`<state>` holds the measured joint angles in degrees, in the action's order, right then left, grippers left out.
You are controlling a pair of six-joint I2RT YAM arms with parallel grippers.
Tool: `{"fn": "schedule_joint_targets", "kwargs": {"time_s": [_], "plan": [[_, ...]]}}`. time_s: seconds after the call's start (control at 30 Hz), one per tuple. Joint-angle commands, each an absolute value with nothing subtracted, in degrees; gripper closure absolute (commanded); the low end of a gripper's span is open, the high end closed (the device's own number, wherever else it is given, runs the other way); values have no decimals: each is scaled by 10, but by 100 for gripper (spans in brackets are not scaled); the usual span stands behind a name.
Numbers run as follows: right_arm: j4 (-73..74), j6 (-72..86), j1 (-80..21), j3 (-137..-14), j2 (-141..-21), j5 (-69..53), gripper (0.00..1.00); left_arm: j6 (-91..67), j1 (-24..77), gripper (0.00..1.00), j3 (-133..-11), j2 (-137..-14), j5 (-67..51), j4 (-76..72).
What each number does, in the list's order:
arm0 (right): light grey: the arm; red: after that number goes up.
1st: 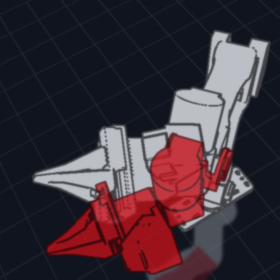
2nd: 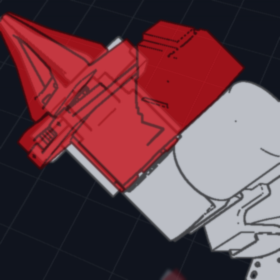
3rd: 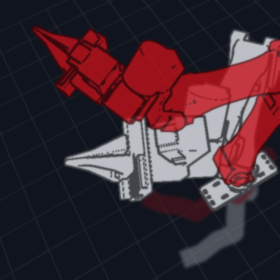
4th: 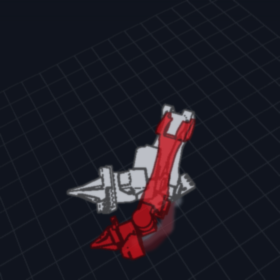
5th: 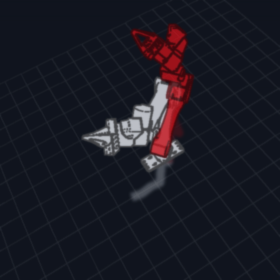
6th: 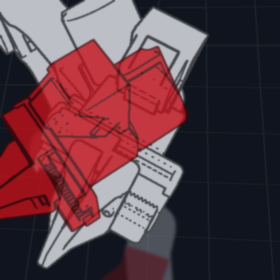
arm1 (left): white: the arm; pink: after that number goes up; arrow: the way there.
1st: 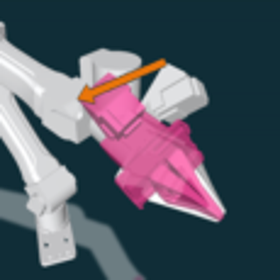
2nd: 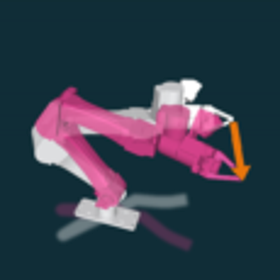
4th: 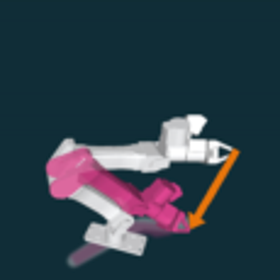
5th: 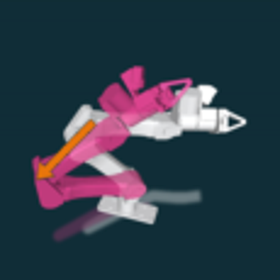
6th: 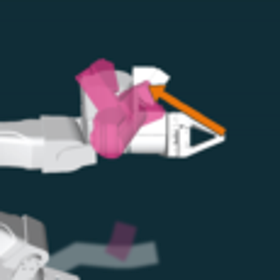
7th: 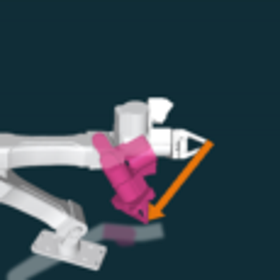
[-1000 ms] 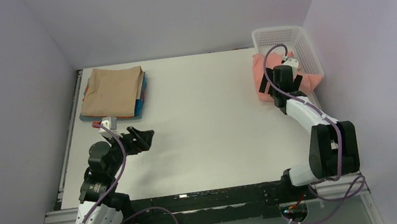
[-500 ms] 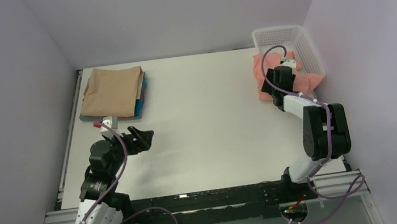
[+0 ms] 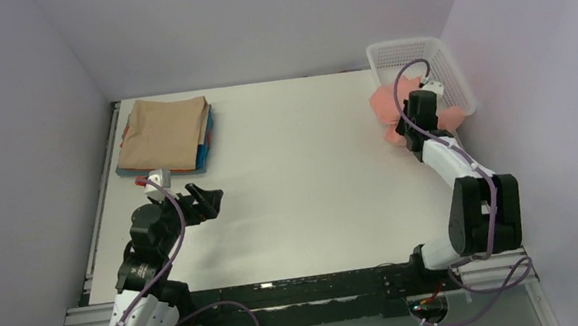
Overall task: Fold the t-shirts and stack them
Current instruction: Grab crumpled tshirt from bin with the right arm, then move the tshirt to the center of the board
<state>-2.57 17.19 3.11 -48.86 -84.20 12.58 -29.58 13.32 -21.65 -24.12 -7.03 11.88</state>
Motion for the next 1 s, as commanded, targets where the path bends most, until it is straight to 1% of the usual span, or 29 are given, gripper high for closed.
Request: {"fn": "schedule_joint_targets", "kwargs": {"time_s": [0.0,0.13,0.3,0.63,0.8,0.97], "plan": [[31,172,35,-576,-772,141,100,-288,134,0,-224,-242,-65,106],[96,152,35,-652,-755,134,100,-289,134,1,-223,-239,-66,105],[114,145,36,-711,-724,84,100,-290,134,1,-222,-235,-66,105],[144,183,19,-853,-702,-148,100,-292,134,1,-223,-237,-66,105],[141,190,-33,-936,-703,-206,100,-293,134,1,-222,-236,-64,106],[171,183,-130,-1015,-730,-271,100,-296,134,1,-221,-237,-69,104]]}}
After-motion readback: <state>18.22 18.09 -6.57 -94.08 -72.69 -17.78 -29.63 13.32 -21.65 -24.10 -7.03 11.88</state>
